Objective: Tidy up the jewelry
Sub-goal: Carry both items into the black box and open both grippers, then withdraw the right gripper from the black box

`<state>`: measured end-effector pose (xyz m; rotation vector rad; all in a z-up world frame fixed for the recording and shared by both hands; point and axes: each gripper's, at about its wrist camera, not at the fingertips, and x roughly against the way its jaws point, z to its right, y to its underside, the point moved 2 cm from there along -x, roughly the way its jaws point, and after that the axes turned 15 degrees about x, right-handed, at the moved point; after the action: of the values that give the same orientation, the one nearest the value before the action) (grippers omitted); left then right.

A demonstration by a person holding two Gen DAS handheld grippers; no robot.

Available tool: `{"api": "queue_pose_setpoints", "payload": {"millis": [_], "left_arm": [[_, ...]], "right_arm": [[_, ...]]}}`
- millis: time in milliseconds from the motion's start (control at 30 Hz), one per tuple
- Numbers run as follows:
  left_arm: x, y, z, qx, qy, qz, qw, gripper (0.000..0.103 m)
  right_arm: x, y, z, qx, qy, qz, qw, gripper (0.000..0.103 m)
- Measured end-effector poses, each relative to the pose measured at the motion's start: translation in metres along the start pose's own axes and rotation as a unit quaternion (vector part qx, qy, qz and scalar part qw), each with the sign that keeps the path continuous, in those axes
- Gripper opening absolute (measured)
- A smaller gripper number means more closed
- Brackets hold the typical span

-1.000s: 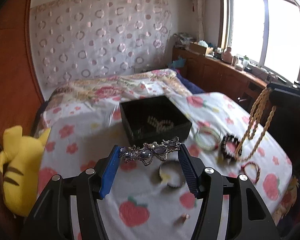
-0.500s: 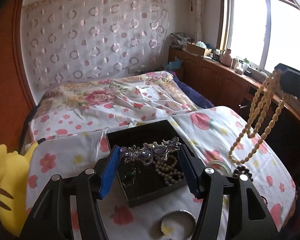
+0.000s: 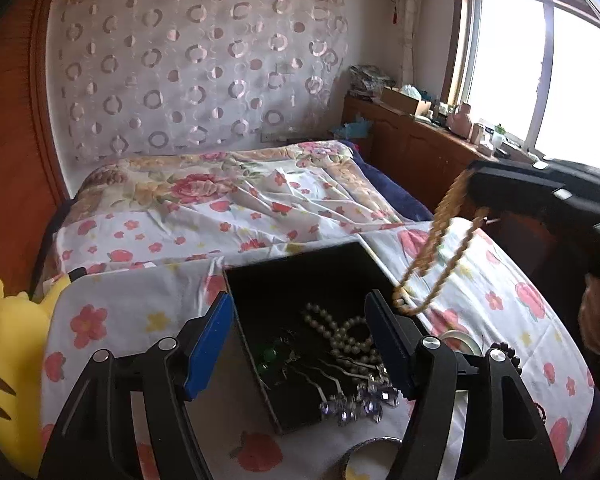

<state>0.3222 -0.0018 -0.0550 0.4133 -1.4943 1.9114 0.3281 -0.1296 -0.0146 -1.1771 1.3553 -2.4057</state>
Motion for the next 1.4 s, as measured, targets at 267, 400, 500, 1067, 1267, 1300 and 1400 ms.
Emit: {"api": "queue_pose_setpoints", "payload": {"millis": [267,400,500,1067,1267,1300,1400], "left_arm": [[0.016,-0.012,-0.021,0.005,-0.033,0.035,0.9988,0.078],[0.022,-0.01,-0.036,0.015,-0.044,0.038,0.9982,0.082],[0.027,-0.007,-0.048,0.023,-0.05,0.038,0.9978,0.082],[0.035,0.033,-0.06,0.035,-0.055,0.015,0.9978,0.083],[0.035,0.042,-0.064,0.037,-0.06,0.007,0.9975,0.083],[0.035,0.042,-0.064,0.038,-0.06,0.008,0.9974,0.083],[0.038,0.042,-0.065,0.04,-0.062,0.011,0.9972,0.083]], "right_arm": [[-0.041,-0.007,-0.005,0.001,-0.032,-0.011,0.999,0.015],[-0.065,0.001,-0.012,0.005,-0.043,-0.031,0.999,0.015],[-0.075,0.005,-0.014,0.001,-0.048,-0.039,0.998,0.015],[-0.055,0.031,-0.033,-0.013,-0.072,-0.057,0.996,0.048],[-0.058,0.044,-0.06,0.011,-0.096,-0.077,0.992,0.048],[-0.058,0.044,-0.063,0.012,-0.099,-0.076,0.992,0.049],[-0.059,0.044,-0.069,0.02,-0.102,-0.08,0.991,0.049]]}}
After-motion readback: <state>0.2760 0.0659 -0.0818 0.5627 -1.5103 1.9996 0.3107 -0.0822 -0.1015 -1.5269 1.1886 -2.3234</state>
